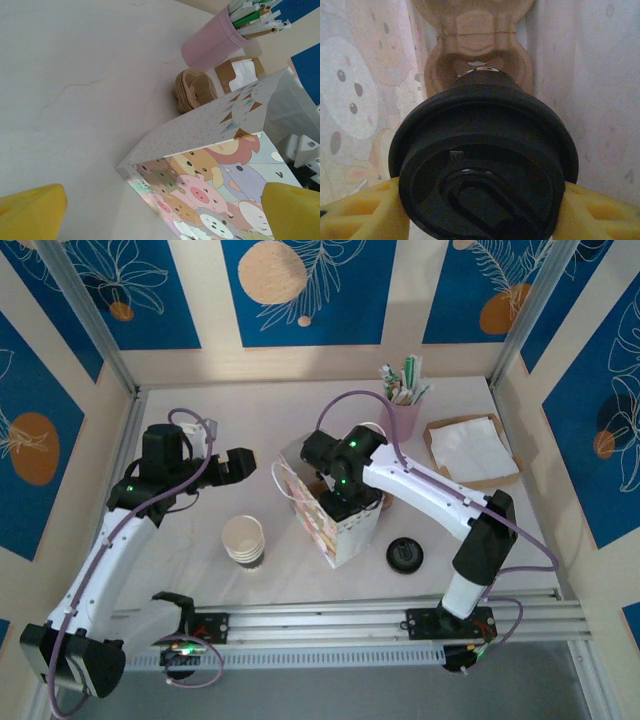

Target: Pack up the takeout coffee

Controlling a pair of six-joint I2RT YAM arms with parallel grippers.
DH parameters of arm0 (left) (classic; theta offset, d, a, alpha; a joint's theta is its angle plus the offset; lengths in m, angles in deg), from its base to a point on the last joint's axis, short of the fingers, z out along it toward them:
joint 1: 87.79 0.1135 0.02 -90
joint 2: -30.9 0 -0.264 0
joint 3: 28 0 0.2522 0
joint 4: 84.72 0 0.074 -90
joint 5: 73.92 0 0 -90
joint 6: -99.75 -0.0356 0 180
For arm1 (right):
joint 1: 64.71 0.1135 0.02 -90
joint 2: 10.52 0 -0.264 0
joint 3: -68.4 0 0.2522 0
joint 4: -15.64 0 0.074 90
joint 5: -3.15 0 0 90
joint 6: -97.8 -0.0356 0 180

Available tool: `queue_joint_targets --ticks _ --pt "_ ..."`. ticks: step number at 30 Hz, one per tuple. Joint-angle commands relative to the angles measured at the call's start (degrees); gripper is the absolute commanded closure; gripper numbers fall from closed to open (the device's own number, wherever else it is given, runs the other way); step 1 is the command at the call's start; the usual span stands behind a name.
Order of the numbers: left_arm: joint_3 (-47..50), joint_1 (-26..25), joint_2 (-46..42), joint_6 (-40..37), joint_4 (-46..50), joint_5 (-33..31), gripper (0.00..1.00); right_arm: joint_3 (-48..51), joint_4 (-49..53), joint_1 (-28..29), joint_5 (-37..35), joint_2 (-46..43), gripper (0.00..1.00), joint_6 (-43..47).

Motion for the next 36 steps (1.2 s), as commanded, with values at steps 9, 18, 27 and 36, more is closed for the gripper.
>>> queue_joint_targets --ticks 9,18,27,36 --pt "0.5 0.6 -0.9 -0.4 0.0 -0.2 0.0 -1.7 2.2 -0.2 1.8 0.4 0.39 -0.7" --pt "0.2 0.6 -0.9 -0.4 -0.1 -0.2 0.0 -1.7 2.3 -0.3 2.1 0.8 0.39 -0.8" --pt "0.3 0.6 -1.3 -0.4 -0.5 0.3 0.0 -0.9 0.5 -0.3 2.6 0.1 0.39 0.1" --pt "1.0 0.6 -7.4 -1.2 -4.5 3.1 0.0 0.1 -0.7 -0.8 3.5 0.2 0.39 0.5"
